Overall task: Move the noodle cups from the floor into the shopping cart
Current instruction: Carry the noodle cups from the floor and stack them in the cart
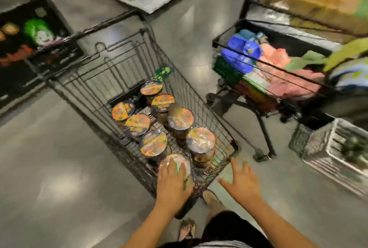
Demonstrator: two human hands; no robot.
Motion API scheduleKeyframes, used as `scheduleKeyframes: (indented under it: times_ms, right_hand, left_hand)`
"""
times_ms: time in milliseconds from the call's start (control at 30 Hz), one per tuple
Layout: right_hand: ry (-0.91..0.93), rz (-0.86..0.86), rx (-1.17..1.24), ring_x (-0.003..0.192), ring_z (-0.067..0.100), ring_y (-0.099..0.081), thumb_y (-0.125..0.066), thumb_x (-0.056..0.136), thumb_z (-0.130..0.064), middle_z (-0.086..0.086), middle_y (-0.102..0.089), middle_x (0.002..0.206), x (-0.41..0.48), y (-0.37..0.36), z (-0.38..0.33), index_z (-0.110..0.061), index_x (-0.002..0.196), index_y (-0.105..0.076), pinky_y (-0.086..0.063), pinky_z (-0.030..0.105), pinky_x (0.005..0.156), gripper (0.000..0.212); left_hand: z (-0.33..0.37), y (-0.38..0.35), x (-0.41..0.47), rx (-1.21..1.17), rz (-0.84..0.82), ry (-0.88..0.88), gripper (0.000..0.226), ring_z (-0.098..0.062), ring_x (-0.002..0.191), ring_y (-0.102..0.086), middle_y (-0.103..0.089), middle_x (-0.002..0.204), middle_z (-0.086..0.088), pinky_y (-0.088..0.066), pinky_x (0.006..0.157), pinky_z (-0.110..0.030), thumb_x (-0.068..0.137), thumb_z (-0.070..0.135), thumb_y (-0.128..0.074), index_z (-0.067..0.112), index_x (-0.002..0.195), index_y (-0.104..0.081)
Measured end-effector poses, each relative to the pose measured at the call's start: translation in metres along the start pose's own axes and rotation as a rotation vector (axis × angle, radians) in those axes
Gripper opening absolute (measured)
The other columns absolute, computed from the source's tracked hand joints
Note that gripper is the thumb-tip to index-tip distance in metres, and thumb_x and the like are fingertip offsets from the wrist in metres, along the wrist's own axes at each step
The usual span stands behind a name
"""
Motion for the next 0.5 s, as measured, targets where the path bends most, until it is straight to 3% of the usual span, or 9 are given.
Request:
scheduleKeyframes:
  times_ms: [200, 500]
  right_hand:
    - [-0.302, -0.010, 0.123, 0.139, 0.034, -0.027, -0.030, 0.076, -0.084, 0.016, -0.022, 0.154, -0.094, -0.053, 0.074, -0.028, 0.154, -0.012, -0.030, 0.042, 0.109, 0.097]
    - [-0.787, -0.012, 0.346, 0.136, 0.035, -0.027, -0.045, 0.078, -0.079, 0.015, -0.023, 0.153, -0.226, -0.113, 0.189, -0.030, 0.153, -0.011, -0.032, 0.046, 0.107, 0.096]
  left_hand:
    - [0.060, -0.022, -0.021, 0.151, -0.113, -0.277, 0.081, -0.035, 0.148, 0.009, 0.005, 0.162, -0.014, 0.000, 0.118, -0.048, 0.091, 0.071, -0.028, 0.026, 0.155, -0.008]
    - [0.214, -0.079, -0.063, 0.438, -0.237, -0.659, 0.085, -0.042, 0.146, 0.008, 0.005, 0.160, -0.021, -0.004, 0.118, -0.055, 0.091, 0.072, -0.029, 0.024, 0.155, -0.001]
Point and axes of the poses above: each hand's wrist, its own x-axis towards the middle knuckle, its own y-axis out of the back of the hand, z = x × y, the point moved 9 cm from there along x, towards the middle knuckle
